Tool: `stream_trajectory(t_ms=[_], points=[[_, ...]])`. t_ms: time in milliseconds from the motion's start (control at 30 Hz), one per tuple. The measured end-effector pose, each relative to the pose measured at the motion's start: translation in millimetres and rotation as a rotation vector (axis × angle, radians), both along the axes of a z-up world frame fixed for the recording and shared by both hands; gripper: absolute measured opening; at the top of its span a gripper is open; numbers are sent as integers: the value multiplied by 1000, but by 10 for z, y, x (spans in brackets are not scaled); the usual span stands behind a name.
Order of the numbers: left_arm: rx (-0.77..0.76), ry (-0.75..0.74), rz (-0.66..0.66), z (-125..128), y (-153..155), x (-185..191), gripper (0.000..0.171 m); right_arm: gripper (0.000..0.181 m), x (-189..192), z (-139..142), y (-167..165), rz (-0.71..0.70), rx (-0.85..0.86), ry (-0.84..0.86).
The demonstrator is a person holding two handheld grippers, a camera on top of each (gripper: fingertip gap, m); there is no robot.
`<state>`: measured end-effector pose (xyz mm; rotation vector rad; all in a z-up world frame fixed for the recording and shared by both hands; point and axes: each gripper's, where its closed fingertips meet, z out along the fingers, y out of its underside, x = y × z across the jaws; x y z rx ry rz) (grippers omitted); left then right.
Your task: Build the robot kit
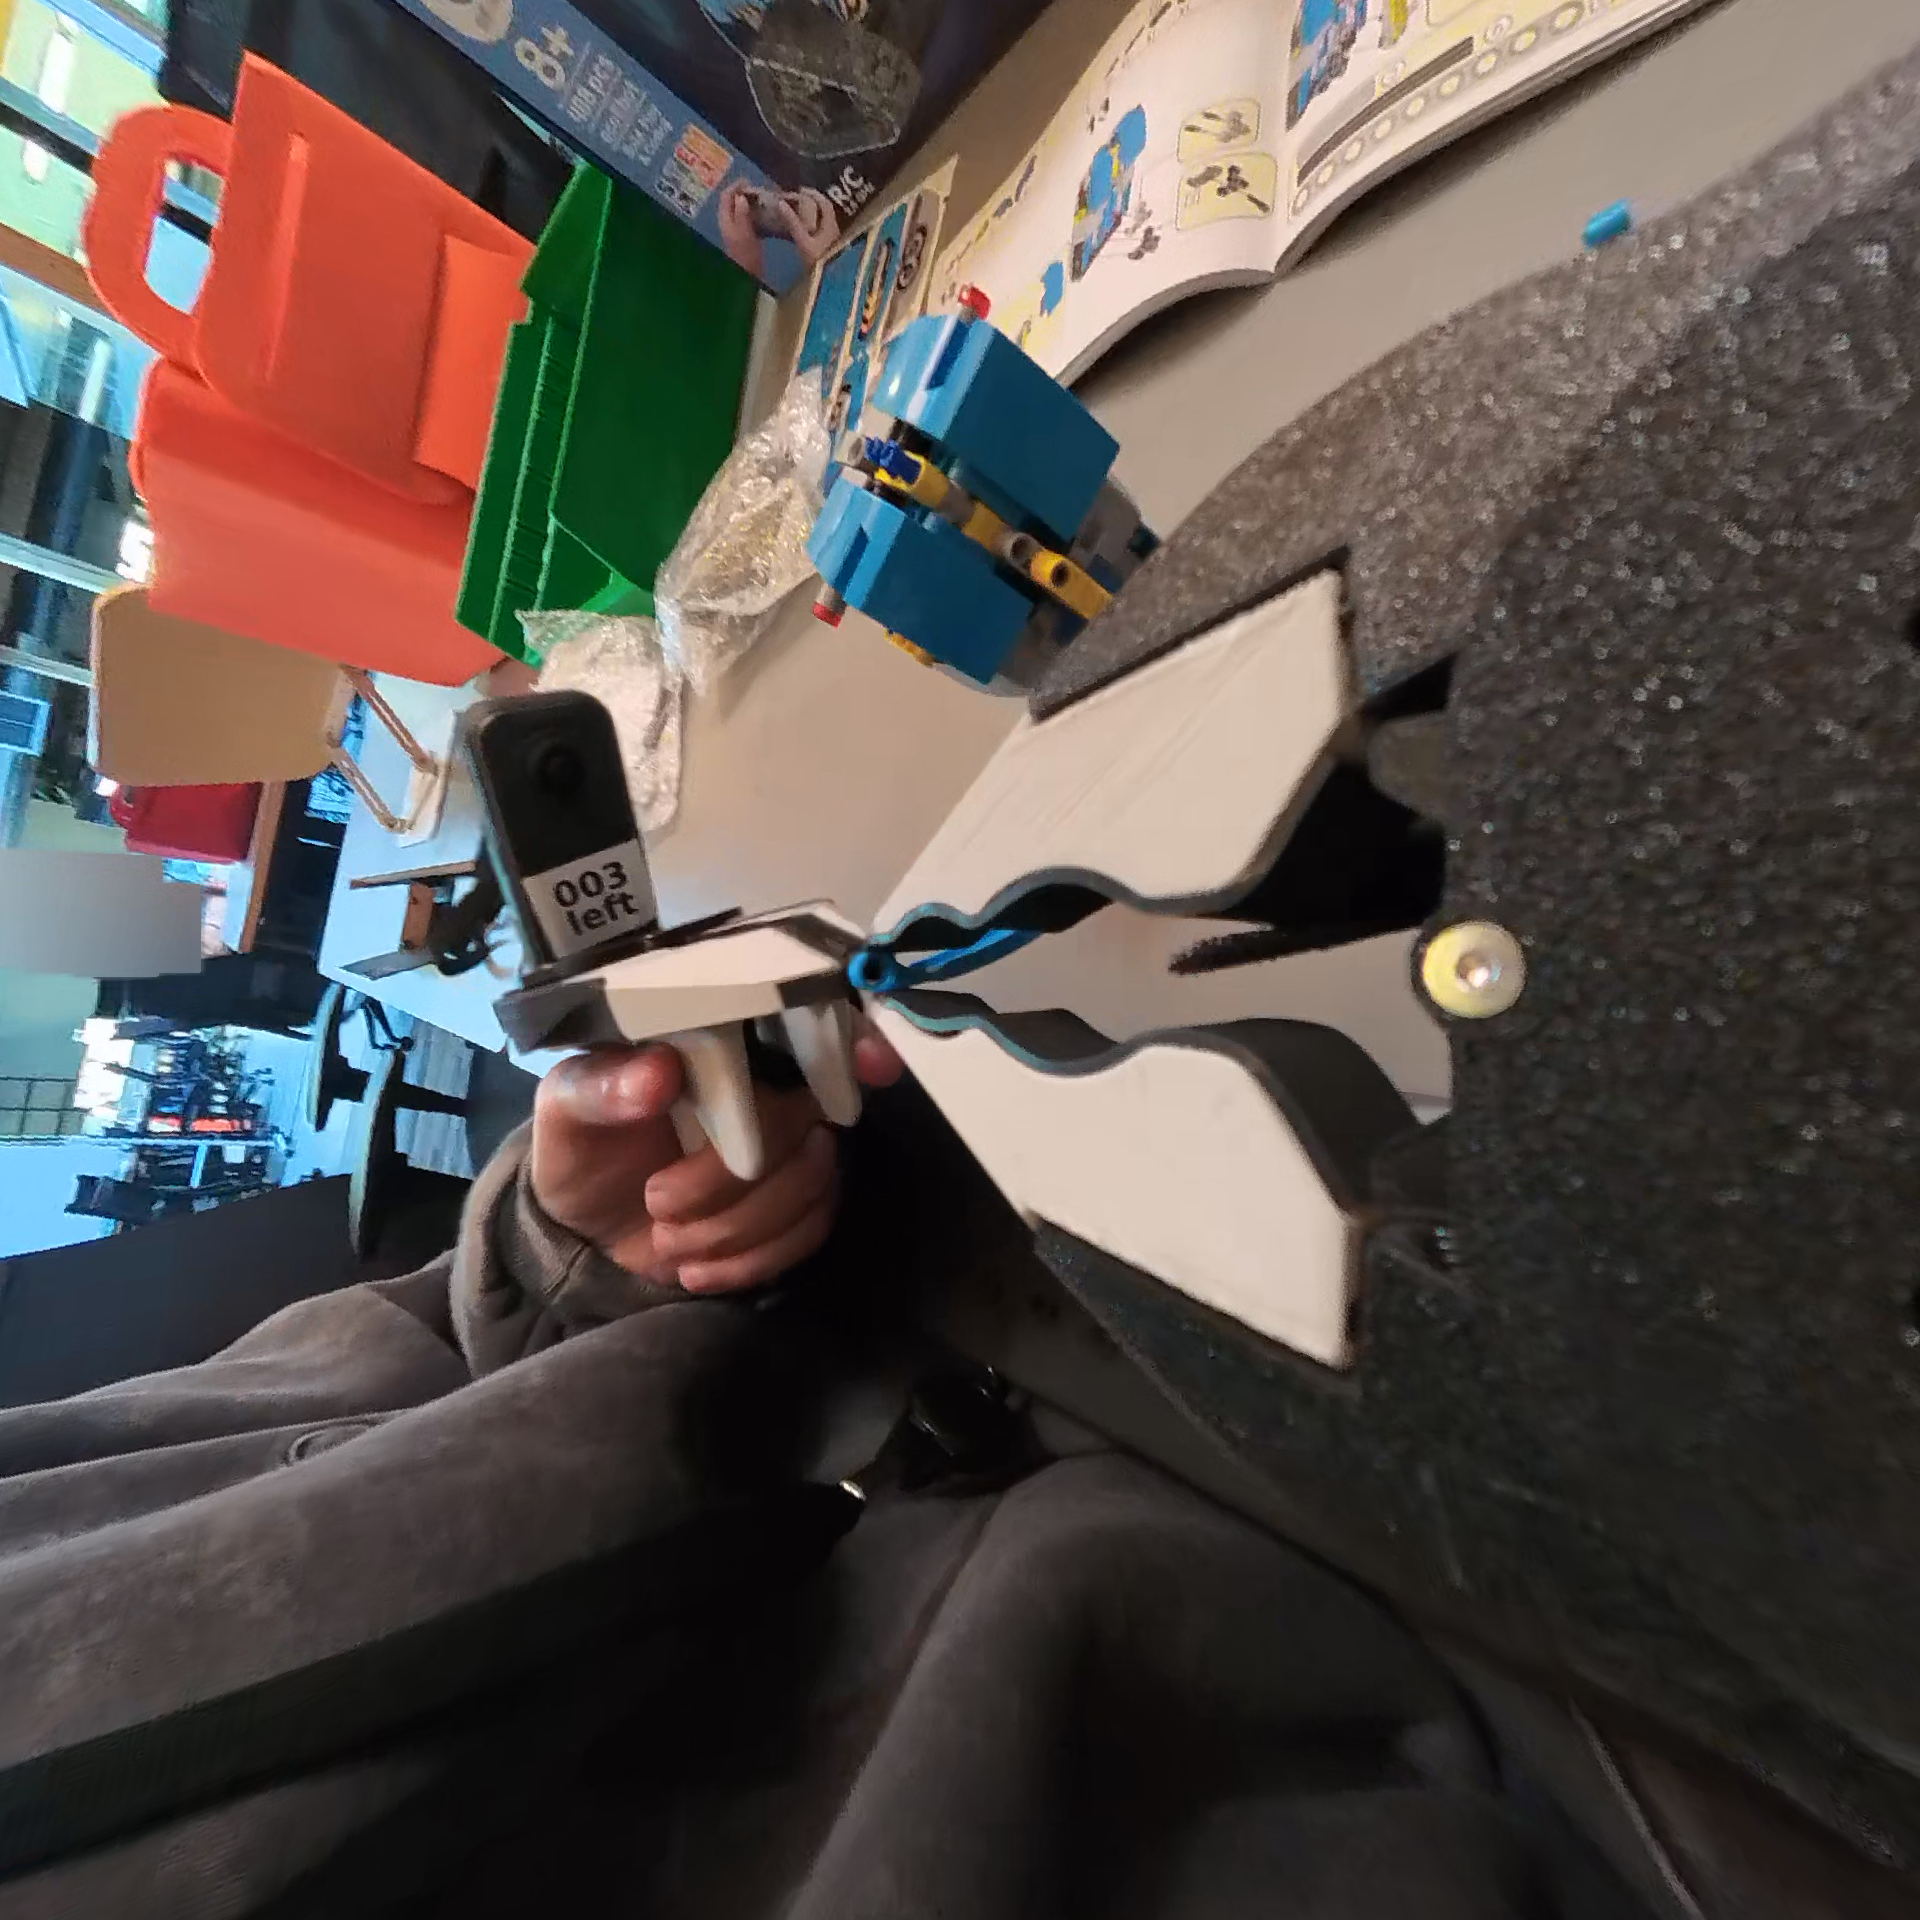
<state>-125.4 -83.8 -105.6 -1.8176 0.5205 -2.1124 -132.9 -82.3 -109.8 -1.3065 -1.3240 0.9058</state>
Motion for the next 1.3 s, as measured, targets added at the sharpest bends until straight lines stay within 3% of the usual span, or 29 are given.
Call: stream_trajectory(t_ms=[100,167,267,367,433,533,600,700,800,1000,1133,1300], points=[[63,43,23,-39,12,-35,3,6,105,-126,21,0,-89,-77],[169,80,53,-52,18,-47,3,6,254,-423,87,-48,-202,-267],[477,193,129,-99,51,-43,3,7,542,-978,70,-79,-305,-650],[782,261,167,-80,38,-35,3,7,622,-1209,64,-99,-350,-773],[890,241,192,-14,13,-38,4,9,580,-1186,99,-107,-348,-722],[980,194,234,82,-11,-64,4,31,438,-956,98,-86,-365,-565],[1066,153,259,148,-50,-80,4,35,197,-494,66,-27,-448,-269],[1237,132,321,205,-71,-97,4,31,-6,157,-50,175,-804,170],[1389,140,354,191,-91,-98,4,38,-60,246,-216,378,-1085,218],[1501,158,356,135,-119,-77,4,25,-120,257,-164,375,-1157,282],[1538,169,352,111,-143,-54,4,6,-128,158,-158,351,-1165,254],[1542,210,336,45,-114,-40,5,5,-108,90,-132,339,-1197,247]])
